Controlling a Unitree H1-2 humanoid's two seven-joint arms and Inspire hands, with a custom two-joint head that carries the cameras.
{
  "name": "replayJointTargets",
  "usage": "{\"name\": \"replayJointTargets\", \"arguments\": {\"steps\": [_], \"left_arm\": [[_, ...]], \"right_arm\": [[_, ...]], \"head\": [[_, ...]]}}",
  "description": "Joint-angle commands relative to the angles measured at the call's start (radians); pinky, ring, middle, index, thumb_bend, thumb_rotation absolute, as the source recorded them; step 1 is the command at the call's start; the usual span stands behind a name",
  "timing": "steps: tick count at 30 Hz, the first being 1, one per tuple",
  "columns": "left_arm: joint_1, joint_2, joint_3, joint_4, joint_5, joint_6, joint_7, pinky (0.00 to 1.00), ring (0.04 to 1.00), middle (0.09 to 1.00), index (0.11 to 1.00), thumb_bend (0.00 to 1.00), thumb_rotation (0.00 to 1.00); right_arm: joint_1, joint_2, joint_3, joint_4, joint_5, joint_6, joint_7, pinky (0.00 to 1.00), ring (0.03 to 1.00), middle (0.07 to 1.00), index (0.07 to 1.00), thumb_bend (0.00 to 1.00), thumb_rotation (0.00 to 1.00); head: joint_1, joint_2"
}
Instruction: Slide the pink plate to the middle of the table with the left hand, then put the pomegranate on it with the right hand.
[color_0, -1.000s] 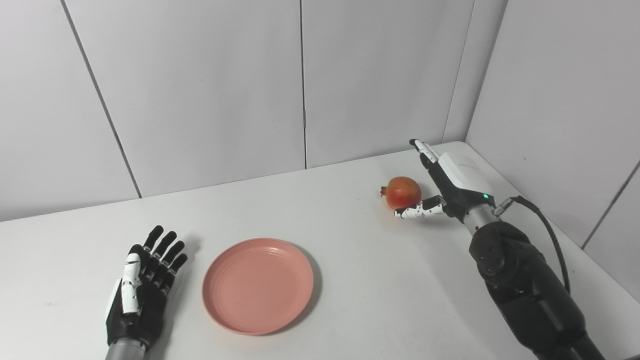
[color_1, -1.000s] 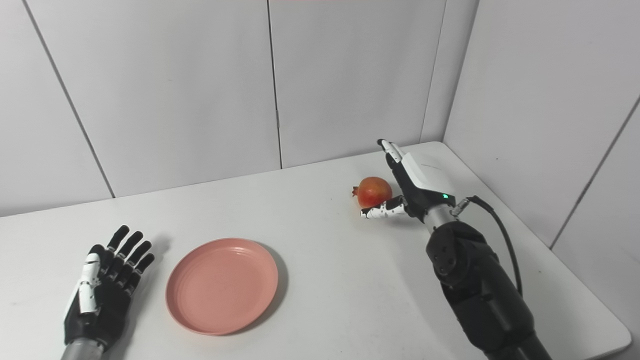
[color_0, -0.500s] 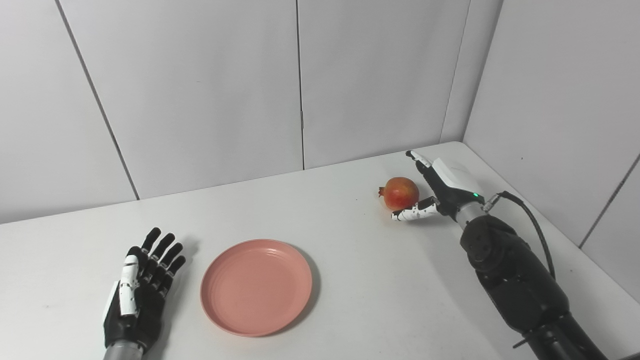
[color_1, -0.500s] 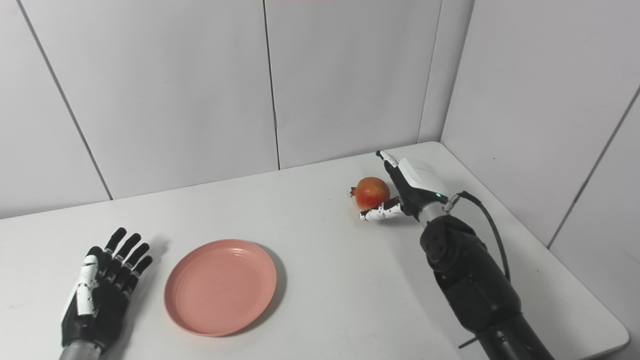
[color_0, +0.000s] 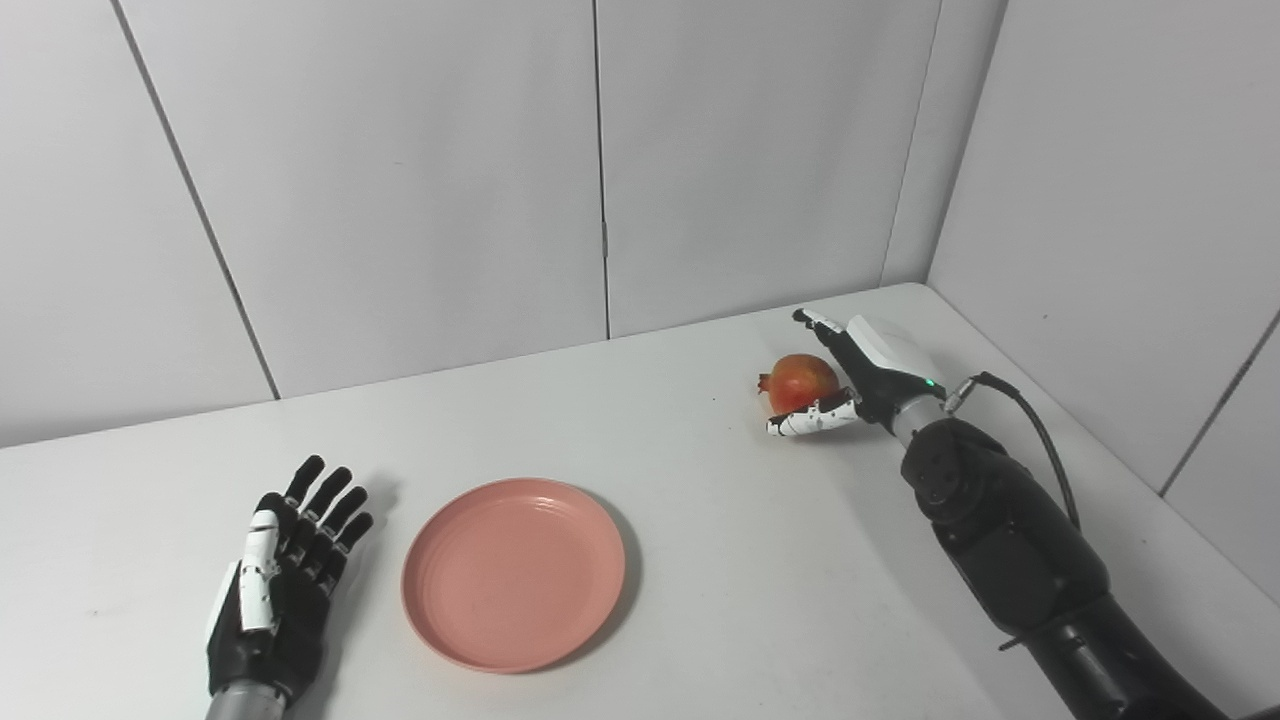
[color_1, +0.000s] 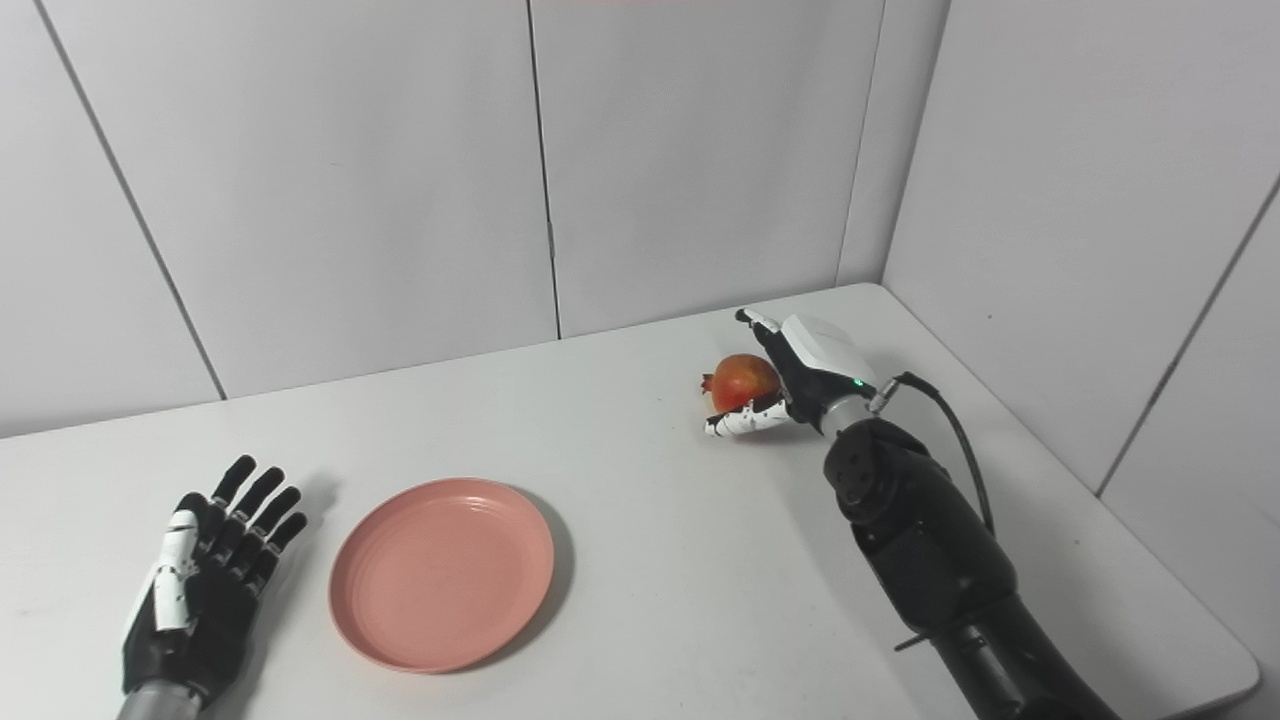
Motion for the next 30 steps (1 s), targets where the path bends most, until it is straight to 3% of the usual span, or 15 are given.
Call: {"name": "replayJointTargets", "arguments": {"steps": [1, 18, 30], "left_arm": [[-0.002, 0.011, -0.007, -0.011, 0.011, 0.003, -0.005, 0.9, 0.892, 0.904, 0.901, 0.4, 1.0], [0.002, 0.02, -0.023, -0.026, 0.012, 0.007, 0.002, 0.9, 0.892, 0.905, 0.903, 0.41, 1.0], [0.005, 0.018, -0.025, -0.042, 0.014, 0.013, 0.006, 0.9, 0.891, 0.905, 0.902, 0.41, 1.0]], "right_arm": [[-0.062, -0.028, -0.002, -0.008, -0.005, -0.044, -0.039, 0.76, 0.866, 0.907, 0.906, 0.96, 0.33], [-0.114, -0.029, 0.045, 0.074, 0.001, -0.023, -0.027, 0.76, 0.854, 0.898, 0.897, 0.95, 0.32], [-0.119, -0.026, 0.03, 0.12, 0.028, -0.037, -0.066, 0.75, 0.839, 0.876, 0.86, 0.91, 0.27]], "head": [[0.001, 0.001], [0.008, 0.016], [0.013, 0.024]]}}
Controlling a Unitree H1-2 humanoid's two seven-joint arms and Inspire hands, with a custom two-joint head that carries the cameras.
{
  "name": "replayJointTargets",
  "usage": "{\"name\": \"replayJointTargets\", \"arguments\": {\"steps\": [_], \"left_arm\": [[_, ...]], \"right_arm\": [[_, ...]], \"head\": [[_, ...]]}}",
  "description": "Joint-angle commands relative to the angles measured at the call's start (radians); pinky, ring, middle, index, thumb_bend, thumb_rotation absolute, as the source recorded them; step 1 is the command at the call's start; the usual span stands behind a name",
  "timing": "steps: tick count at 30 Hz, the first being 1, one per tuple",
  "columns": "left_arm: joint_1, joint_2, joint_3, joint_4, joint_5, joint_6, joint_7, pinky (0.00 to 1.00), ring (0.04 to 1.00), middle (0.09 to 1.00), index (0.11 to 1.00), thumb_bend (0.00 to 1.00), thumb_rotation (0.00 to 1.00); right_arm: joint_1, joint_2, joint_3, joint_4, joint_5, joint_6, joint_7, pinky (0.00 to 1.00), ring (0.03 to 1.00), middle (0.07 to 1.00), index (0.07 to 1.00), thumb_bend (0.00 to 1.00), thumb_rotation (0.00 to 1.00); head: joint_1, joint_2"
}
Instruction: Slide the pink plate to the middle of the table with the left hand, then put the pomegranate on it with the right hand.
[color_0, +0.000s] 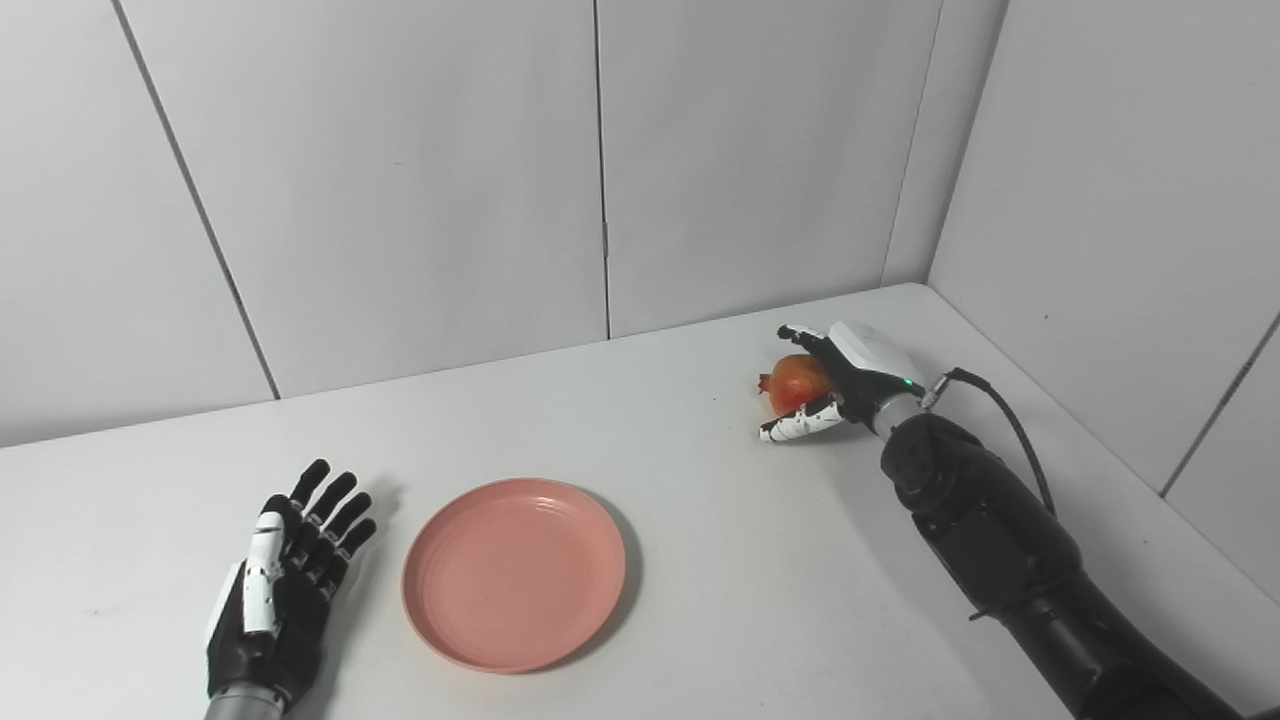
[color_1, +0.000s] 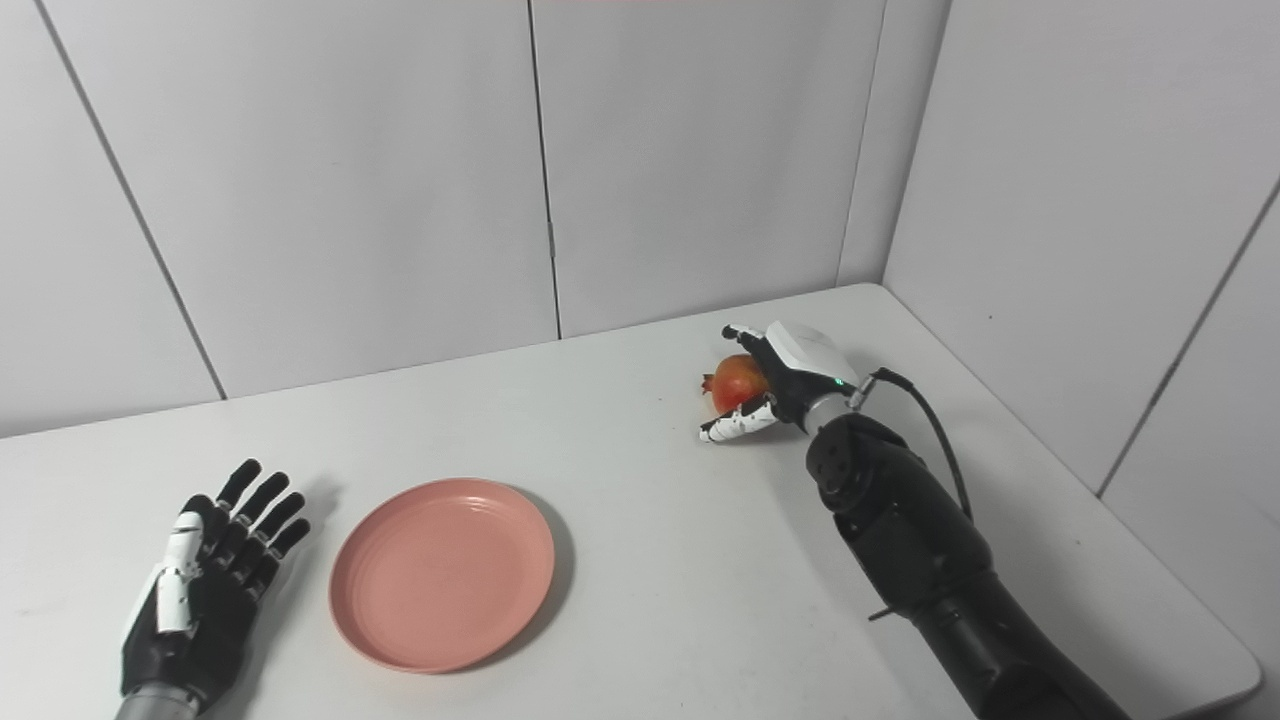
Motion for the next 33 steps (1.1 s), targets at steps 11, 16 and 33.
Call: {"name": "replayJointTargets", "arguments": {"steps": [11, 16, 33], "left_arm": [[-0.007, 0.005, -0.004, -0.015, 0.01, 0.003, 0.002, 0.89, 0.888, 0.902, 0.896, 0.4, 1.0], [-0.006, 0.004, -0.005, -0.021, 0.011, 0.008, 0.005, 0.89, 0.888, 0.903, 0.899, 0.41, 1.0], [-0.012, -0.001, -0.006, -0.003, 0.015, -0.003, 0.005, 0.89, 0.888, 0.902, 0.899, 0.41, 1.0]], "right_arm": [[-0.066, -0.016, -0.016, 0.015, 0.011, 0.016, -0.047, 0.64, 0.738, 0.79, 0.774, 0.76, 0.21], [-0.069, -0.007, -0.021, 0.043, 0.028, 0.011, -0.053, 0.54, 0.599, 0.65, 0.648, 0.6, 0.23], [-0.065, 0.045, -0.104, 0.031, 0.187, -0.007, -0.092, 0.46, 0.467, 0.513, 0.55, 0.4, 0.19]], "head": [[0.003, 0.005], [0.005, 0.006], [0.022, 0.0]]}}
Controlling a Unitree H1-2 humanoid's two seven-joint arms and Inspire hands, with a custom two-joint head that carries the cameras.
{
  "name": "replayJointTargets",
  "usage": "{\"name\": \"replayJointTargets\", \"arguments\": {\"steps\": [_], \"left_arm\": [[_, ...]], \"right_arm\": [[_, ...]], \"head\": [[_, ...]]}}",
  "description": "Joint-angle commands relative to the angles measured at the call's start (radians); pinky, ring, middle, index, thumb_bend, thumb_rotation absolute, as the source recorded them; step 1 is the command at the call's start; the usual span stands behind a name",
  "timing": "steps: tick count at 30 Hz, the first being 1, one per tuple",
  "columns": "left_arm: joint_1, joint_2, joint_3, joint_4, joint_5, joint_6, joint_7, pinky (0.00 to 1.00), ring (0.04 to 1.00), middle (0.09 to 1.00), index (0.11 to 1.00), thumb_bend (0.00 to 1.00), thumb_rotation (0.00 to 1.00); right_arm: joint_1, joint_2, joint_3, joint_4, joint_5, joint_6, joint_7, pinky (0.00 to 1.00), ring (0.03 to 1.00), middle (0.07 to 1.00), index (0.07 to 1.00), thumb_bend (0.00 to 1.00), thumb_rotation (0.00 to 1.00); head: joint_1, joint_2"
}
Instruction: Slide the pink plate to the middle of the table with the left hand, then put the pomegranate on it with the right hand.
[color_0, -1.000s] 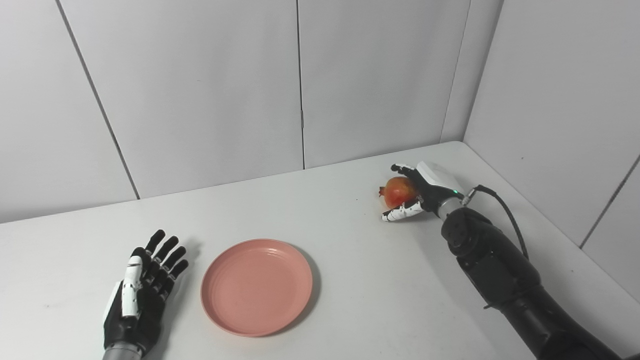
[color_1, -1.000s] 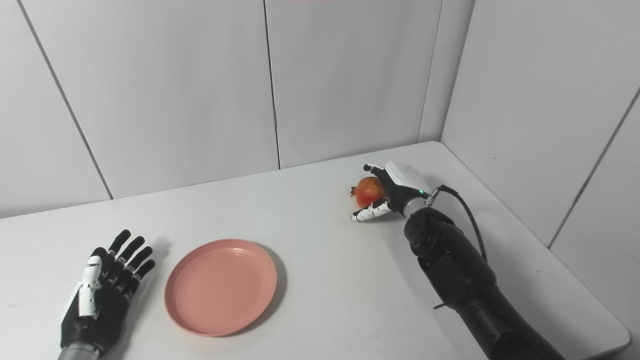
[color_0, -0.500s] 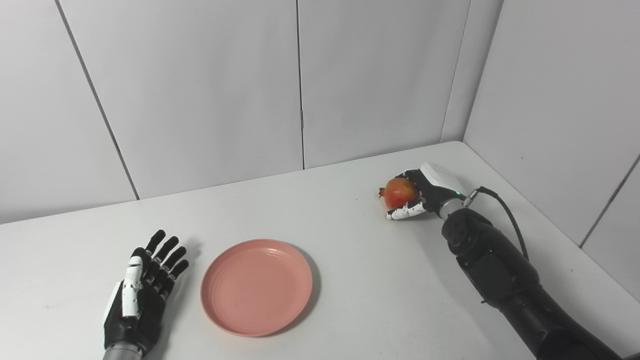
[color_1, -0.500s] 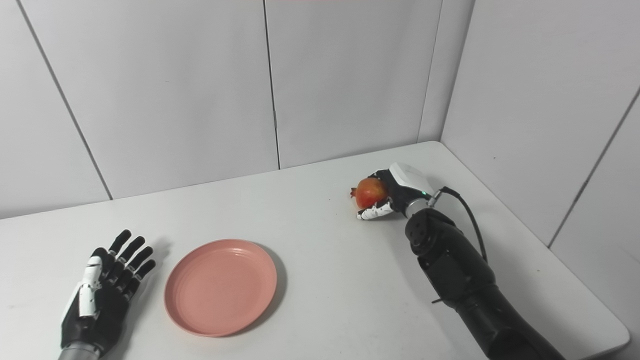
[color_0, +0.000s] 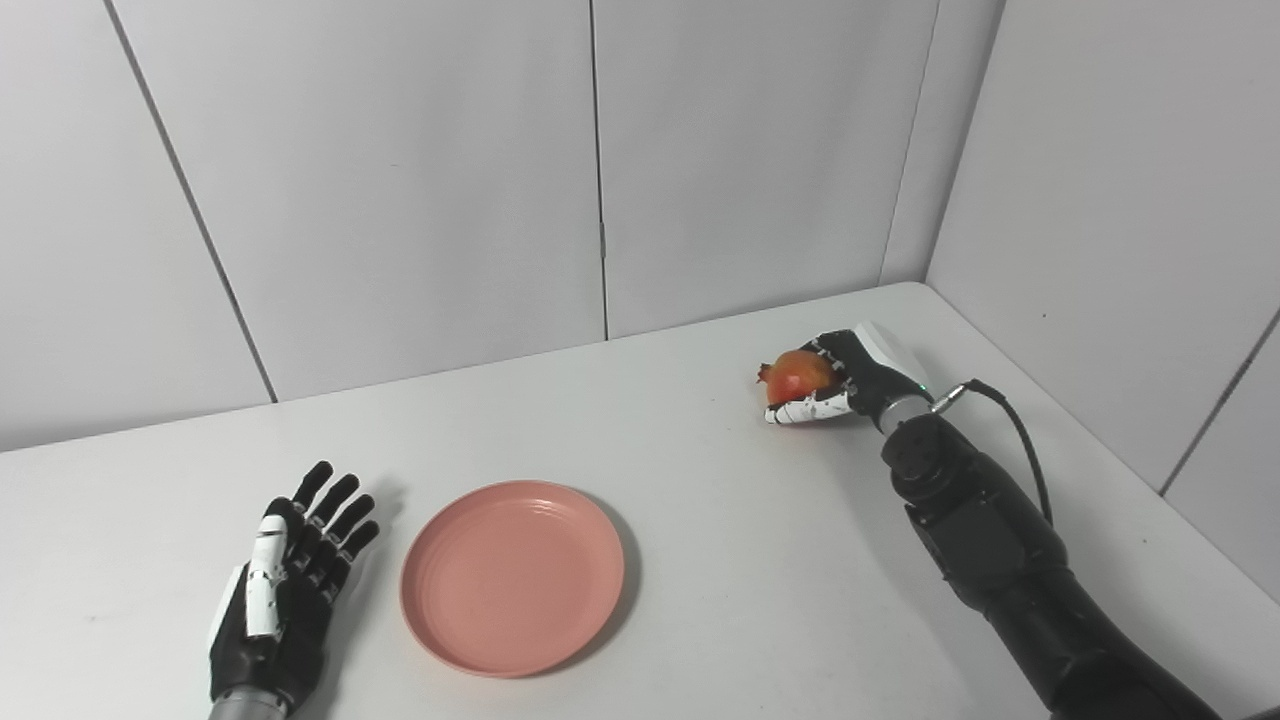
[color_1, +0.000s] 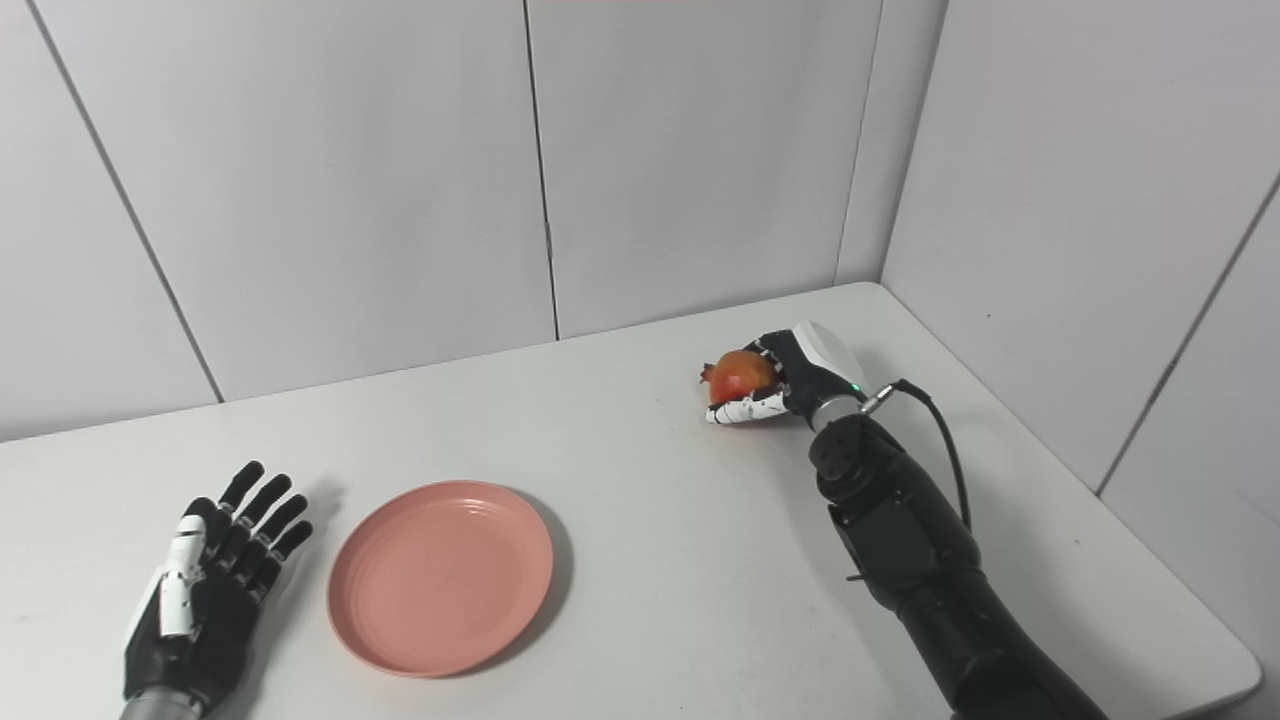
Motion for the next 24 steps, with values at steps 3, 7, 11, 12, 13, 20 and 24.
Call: {"name": "replayJointTargets", "arguments": {"steps": [3, 7, 11, 12, 13, 20, 24], "left_arm": [[-0.013, -0.003, -0.004, -0.004, 0.016, 0.002, 0.007, 0.89, 0.892, 0.908, 0.905, 0.41, 1.0], [-0.015, -0.009, -0.004, 0.003, 0.02, -0.002, 0.008, 0.89, 0.891, 0.907, 0.904, 0.4, 1.0], [-0.016, -0.017, -0.006, 0.0, 0.028, 0.0, 0.016, 0.89, 0.888, 0.901, 0.899, 0.39, 1.0], [-0.016, -0.02, -0.006, 0.0, 0.028, 0.002, 0.02, 0.89, 0.888, 0.9, 0.896, 0.39, 1.0], [-0.016, -0.022, -0.006, -0.003, 0.029, 0.004, 0.024, 0.89, 0.888, 0.899, 0.895, 0.39, 1.0], [-0.011, -0.04, -0.017, -0.011, 0.058, 0.003, 0.045, 0.88, 0.88, 0.891, 0.884, 0.37, 1.0], [-0.006, -0.055, -0.027, -0.026, 0.079, 0.009, 0.065, 0.88, 0.883, 0.893, 0.883, 0.36, 1.0]], "right_arm": [[-0.03, -0.01, -0.015, -0.091, 0.011, 0.004, -0.007, 0.45, 0.481, 0.529, 0.55, 0.4, 0.21], [-0.013, -0.006, -0.024, -0.192, 0.013, 0.041, 0.003, 0.46, 0.486, 0.532, 0.55, 0.4, 0.2], [0.006, 0.0, -0.027, -0.289, 0.016, 0.054, 0.017, 0.48, 0.49, 0.532, 0.545, 0.41, 0.18], [0.01, 0.003, -0.028, -0.311, 0.017, 0.055, 0.02, 0.47, 0.488, 0.529, 0.543, 0.41, 0.18], [0.015, 0.008, -0.025, -0.343, 0.016, 0.057, 0.024, 0.47, 0.488, 0.527, 0.542, 0.41, 0.19], [0.04, 0.062, -0.001, -0.509, 0.003, 0.077, 0.045, 0.46, 0.489, 0.531, 0.548, 0.42, 0.18], [0.051, 0.086, 0.027, -0.566, -0.006, 0.06, 0.056, 0.46, 0.488, 0.528, 0.541, 0.43, 0.18]], "head": [[0.002, -0.002], [0.016, -0.006], [0.035, -0.008], [0.035, -0.008], [0.035, -0.008], [0.082, -0.014], [0.124, -0.016]]}}
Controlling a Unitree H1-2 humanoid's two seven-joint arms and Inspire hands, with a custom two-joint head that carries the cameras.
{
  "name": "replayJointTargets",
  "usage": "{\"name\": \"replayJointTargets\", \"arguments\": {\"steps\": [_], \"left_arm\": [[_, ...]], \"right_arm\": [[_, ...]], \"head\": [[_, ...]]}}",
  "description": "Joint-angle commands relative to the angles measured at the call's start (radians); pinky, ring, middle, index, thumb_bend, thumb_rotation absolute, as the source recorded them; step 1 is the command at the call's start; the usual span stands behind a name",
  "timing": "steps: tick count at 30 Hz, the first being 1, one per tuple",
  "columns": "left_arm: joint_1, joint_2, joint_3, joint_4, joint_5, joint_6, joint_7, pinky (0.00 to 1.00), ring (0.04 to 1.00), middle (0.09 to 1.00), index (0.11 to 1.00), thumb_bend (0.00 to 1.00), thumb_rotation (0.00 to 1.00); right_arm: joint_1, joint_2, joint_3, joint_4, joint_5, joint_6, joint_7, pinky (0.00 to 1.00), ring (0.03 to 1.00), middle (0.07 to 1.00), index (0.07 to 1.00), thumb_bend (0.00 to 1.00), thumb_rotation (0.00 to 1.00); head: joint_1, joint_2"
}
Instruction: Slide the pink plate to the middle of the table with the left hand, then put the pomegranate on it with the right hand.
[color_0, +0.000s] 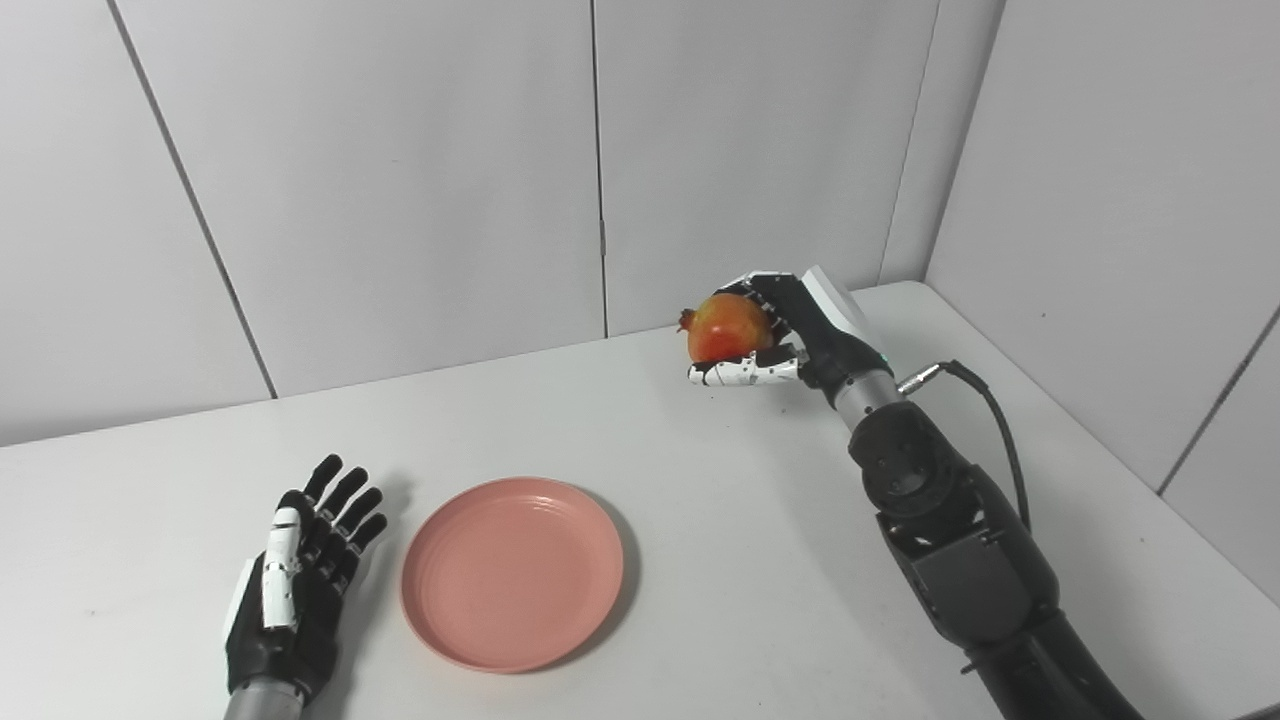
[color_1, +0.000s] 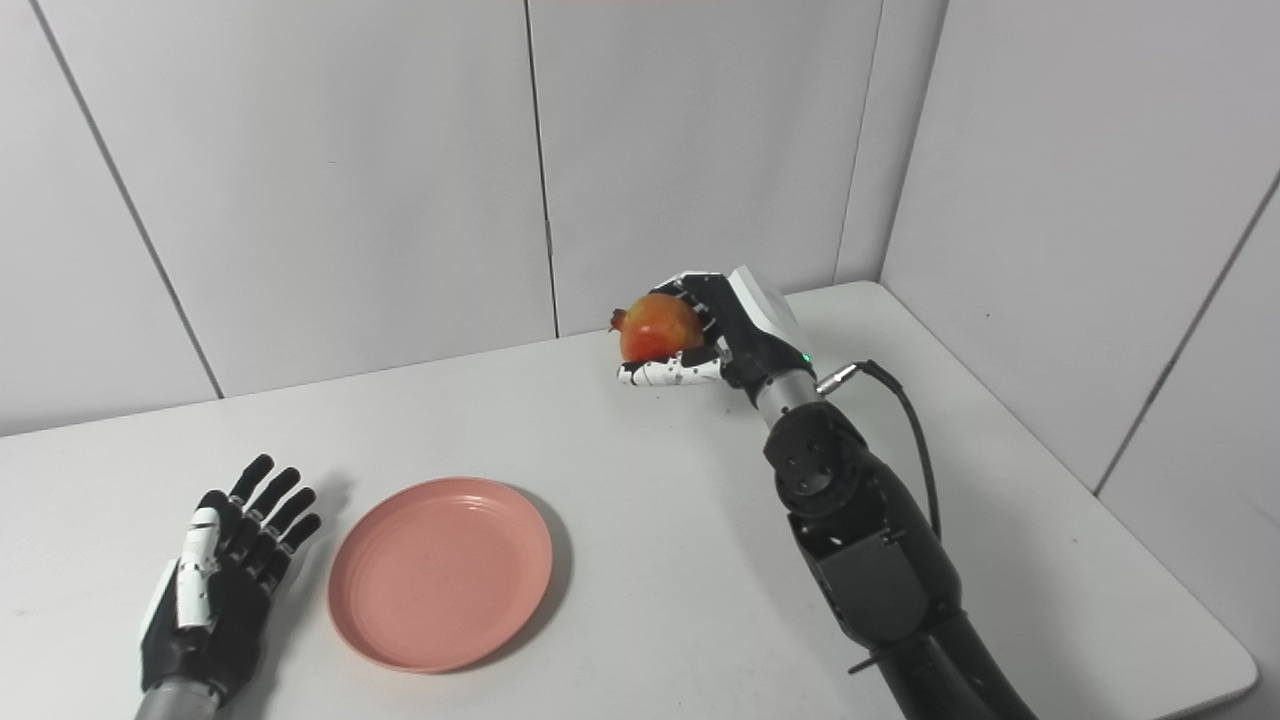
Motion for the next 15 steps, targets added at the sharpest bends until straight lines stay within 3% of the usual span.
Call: {"name": "replayJointTargets", "arguments": {"steps": [1, 7, 15], "left_arm": [[-0.004, -0.013, -0.013, -0.022, 0.022, 0.014, 0.02, 0.88, 0.883, 0.894, 0.884, 0.36, 1.0], [0.0, -0.036, -0.029, -0.038, 0.057, 0.023, 0.046, 0.88, 0.881, 0.895, 0.885, 0.37, 1.0], [0.002, -0.06, -0.059, -0.062, 0.105, 0.029, 0.078, 0.87, 0.877, 0.891, 0.883, 0.4, 1.0]], "right_arm": [[-0.029, 0.007, 0.012, -0.065, -0.017, -0.028, -0.003, 0.46, 0.489, 0.528, 0.544, 0.43, 0.16], [-0.027, 0.048, 0.077, -0.116, -0.056, -0.057, 0.0, 0.46, 0.488, 0.521, 0.537, 0.44, 0.16], [-0.03, 0.104, 0.157, -0.091, -0.109, -0.105, -0.002, 0.42, 0.475, 0.519, 0.544, 0.45, 0.1]], "head": [[0.001, 0.0], [0.066, 0.007], [0.172, 0.031]]}}
